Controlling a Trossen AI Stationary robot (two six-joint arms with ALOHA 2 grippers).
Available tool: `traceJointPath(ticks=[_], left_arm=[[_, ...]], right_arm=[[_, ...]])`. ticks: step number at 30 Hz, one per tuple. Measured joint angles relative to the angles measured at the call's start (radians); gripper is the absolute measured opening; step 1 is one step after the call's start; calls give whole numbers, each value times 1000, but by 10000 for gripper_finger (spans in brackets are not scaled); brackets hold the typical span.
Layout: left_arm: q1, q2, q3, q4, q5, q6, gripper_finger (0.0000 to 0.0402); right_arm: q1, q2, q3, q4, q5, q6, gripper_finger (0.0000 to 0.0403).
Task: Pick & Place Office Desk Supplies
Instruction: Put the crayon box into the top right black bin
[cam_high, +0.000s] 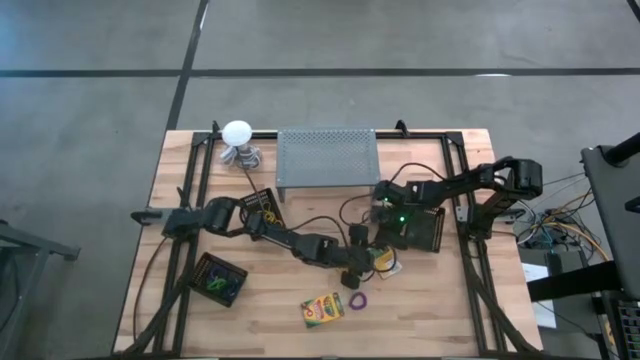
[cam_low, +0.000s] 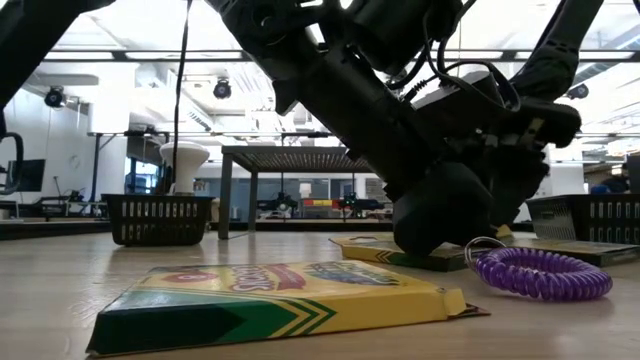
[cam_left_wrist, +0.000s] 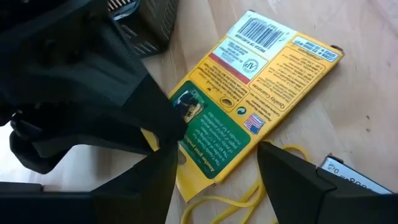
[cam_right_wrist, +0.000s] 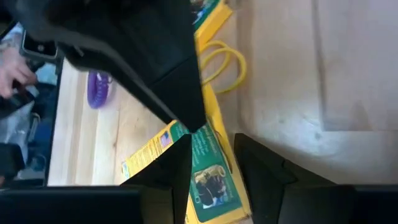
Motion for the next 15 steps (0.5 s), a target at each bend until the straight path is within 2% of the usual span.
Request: traceJointPath(ticks=[5, 11, 15], left_arm=[[0, 0, 0, -1, 0, 0, 229], [1, -1, 0, -2, -20, -10, 229], [-4, -2, 15, -18, -25, -30, 229]], right_arm=[[23, 0, -8, 3, 20, -20, 100], [28, 0, -11, 4, 52, -22, 18], [28, -1, -11, 3, 65, -12, 9]])
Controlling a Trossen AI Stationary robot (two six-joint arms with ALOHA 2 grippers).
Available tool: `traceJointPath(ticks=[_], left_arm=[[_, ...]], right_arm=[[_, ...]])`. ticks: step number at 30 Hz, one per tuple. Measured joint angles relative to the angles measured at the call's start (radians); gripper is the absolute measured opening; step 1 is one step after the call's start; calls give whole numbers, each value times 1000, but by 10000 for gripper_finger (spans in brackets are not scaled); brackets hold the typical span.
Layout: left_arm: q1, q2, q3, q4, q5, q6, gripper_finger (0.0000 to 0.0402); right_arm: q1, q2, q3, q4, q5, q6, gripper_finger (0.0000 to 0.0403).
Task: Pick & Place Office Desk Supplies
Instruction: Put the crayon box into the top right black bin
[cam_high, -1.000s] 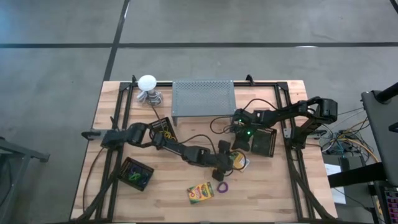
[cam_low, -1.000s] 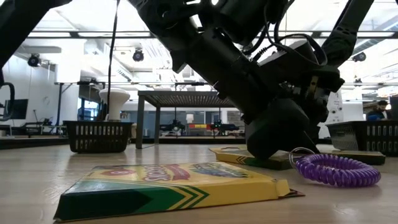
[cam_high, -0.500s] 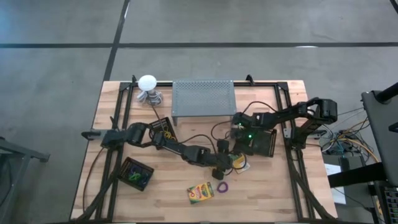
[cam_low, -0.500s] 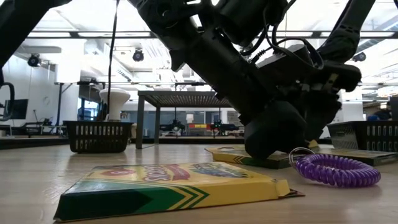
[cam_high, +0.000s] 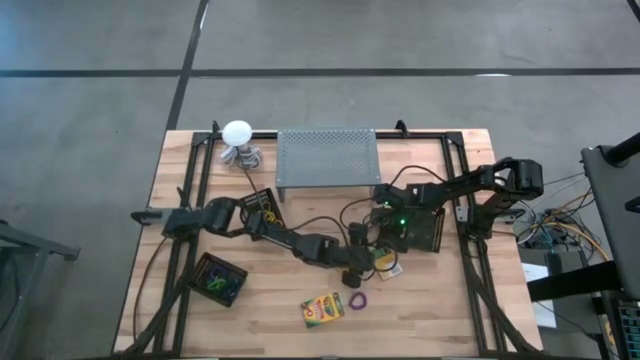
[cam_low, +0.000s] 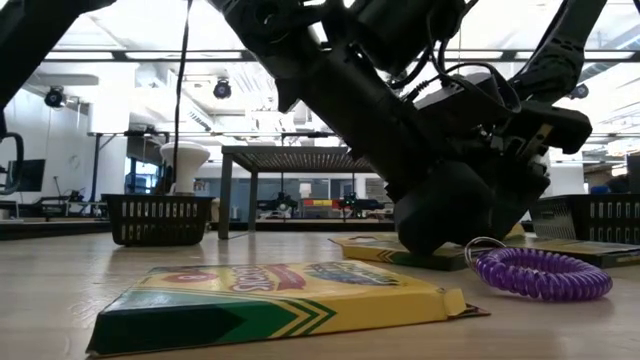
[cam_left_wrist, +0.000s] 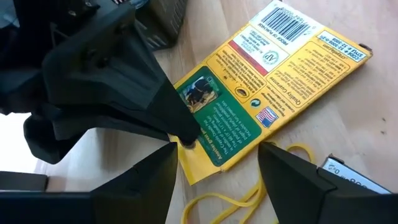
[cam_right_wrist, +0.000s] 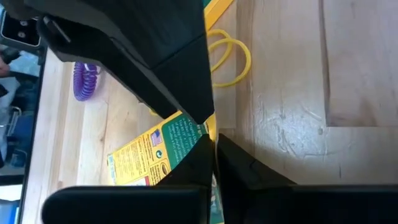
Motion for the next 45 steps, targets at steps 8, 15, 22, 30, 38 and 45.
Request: traceJointPath(ticks=[8, 15, 22, 30, 38, 45], left_arm=[[-39, -90, 84, -249, -52, -101, 229], [-76, -243, 82, -485, -90, -320, 229], [-113, -378, 81, -691, -255, -539, 229], [-157, -457, 81, -833, -470, -670, 229], [-163, -460, 53, -842, -504, -706, 229], [-162, -460, -26, -838, -534, -771, 229]], right_arm=[[-1, -13, 28, -39, 19, 7, 8], [-3, -97, 62, -126, 37, 1, 8], [-1, -333, 94, -340, 179, -26, 7], [-1, -667, 96, -515, 280, 52, 7], [0, -877, 195, -858, 325, 117, 7], [0, -901, 193, -989, 445, 242, 7]])
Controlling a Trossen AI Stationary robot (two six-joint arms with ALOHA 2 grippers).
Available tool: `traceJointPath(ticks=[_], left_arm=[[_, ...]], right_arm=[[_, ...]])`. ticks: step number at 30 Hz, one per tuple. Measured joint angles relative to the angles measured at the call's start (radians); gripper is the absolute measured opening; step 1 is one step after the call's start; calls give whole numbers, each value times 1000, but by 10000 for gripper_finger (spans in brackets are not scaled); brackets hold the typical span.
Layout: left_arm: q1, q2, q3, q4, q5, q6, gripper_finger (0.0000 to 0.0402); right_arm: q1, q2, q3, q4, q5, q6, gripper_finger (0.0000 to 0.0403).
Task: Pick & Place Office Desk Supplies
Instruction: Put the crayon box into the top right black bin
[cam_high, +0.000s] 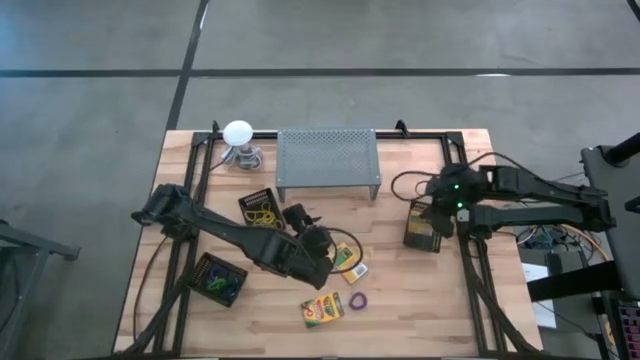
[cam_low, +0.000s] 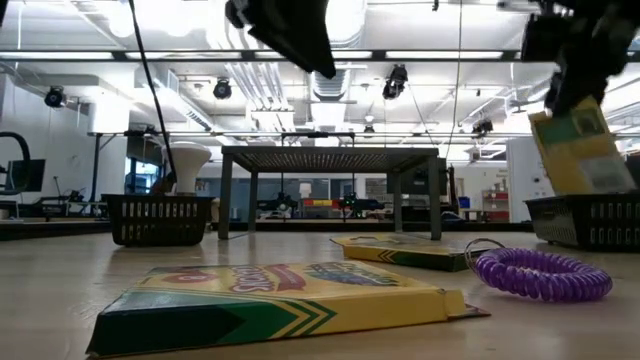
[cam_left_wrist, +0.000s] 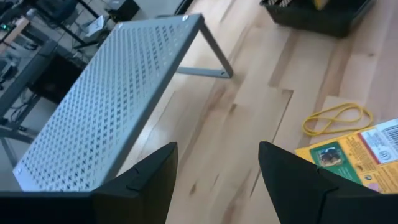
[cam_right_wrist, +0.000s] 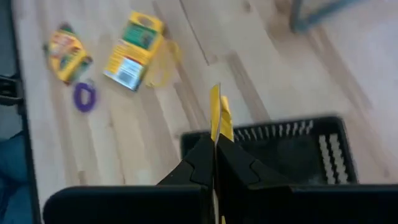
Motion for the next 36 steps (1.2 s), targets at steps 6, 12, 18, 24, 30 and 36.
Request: traceJointPath(ticks=[6, 12, 18, 24, 30, 36], left_arm=[[0, 0, -51, 1, 0, -49, 229], [1, 0, -66, 1, -8, -52, 229], [1, 0, -71, 4, -14, -52, 229], [1, 0, -71, 5, -14, -52, 229], [2, 0, -71, 4, -14, -52, 229], [2, 0, -71, 5, -13, -56, 229]], right_arm=[[0, 33, -110, 11, 24, 52, 7], [-1, 37, -132, 62, 30, 78, 8], [-1, 37, -132, 53, 122, 105, 19], [-1, 38, -133, 50, 145, 103, 59], [-1, 37, -131, 24, 147, 101, 103], [-1, 37, -127, -21, 185, 103, 129]])
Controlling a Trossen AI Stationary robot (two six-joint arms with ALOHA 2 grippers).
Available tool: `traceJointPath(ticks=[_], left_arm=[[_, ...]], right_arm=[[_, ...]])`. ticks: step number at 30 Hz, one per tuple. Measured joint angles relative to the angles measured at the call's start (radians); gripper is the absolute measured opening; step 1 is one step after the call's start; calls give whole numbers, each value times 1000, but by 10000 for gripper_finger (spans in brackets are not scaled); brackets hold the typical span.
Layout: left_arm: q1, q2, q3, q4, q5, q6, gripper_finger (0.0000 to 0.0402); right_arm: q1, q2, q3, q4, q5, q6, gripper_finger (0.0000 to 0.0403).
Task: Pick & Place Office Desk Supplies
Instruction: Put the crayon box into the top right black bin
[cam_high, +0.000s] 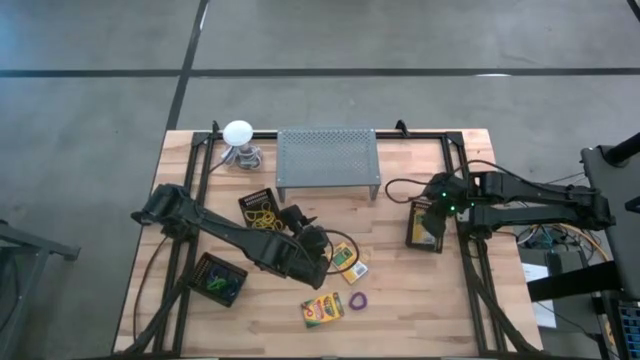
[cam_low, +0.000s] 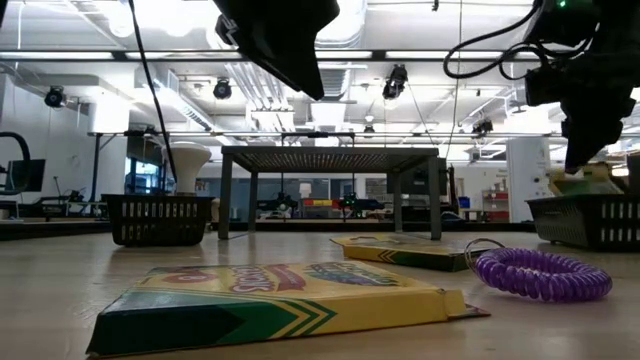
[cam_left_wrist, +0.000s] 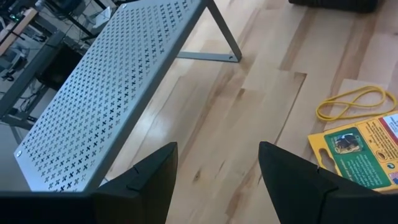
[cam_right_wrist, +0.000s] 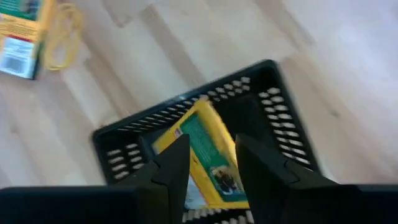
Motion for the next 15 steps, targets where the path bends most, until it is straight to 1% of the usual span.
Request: traceJointPath(ticks=[4, 10, 12, 15], left_arm=[[0, 0, 0, 0, 7, -1, 229], [0, 0, 0, 1, 31, -21, 229], [0, 0, -1, 1, 74, -42, 229], [1, 0, -15, 26, 171, -65, 229]], right_arm=[[0, 2, 33, -55, 70, 0, 135], [0, 1, 117, -80, 99, -2, 131], [1, 1, 129, -53, 97, 5, 130], [10, 2, 117, 28, 64, 28, 131]])
